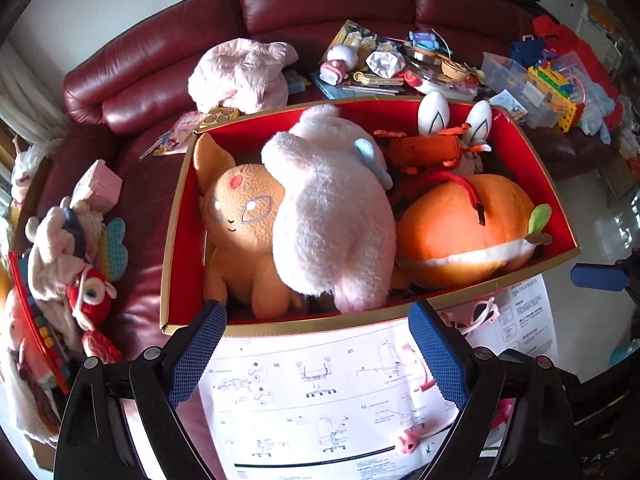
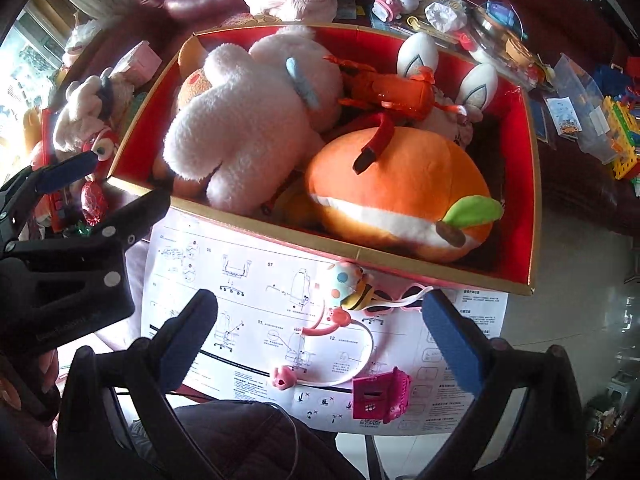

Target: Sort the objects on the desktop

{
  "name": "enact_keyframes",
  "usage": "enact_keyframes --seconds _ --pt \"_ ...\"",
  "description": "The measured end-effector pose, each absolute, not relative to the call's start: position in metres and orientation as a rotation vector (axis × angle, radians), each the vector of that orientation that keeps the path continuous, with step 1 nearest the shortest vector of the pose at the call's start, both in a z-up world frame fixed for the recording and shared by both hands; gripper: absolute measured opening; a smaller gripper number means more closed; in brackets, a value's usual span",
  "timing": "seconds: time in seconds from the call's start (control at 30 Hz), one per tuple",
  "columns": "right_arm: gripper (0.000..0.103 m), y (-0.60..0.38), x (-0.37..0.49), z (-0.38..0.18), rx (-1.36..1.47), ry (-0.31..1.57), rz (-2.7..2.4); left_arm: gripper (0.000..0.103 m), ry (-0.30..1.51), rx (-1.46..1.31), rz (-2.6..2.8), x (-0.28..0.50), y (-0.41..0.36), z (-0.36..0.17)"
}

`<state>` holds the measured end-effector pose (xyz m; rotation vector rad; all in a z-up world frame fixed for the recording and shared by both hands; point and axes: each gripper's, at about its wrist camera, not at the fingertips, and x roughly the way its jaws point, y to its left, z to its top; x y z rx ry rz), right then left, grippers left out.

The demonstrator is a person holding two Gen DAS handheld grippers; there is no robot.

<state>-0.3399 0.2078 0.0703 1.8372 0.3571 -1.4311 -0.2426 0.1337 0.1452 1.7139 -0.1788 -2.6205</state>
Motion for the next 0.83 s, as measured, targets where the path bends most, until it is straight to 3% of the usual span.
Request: enact_keyframes --seconds 0.5,0.83 --pt "0.103 0.198 -0.353 0.054 1.841 0.435 -1.401 0.093 -0.008 1.869 -2.588 -0.269 0.142 0.135" --pt "0.103 0.189 -0.358 0.045 1.842 0.464 -1.377 0.093 -0.133 1.838 -2.552 -0.278 0.156 0.131"
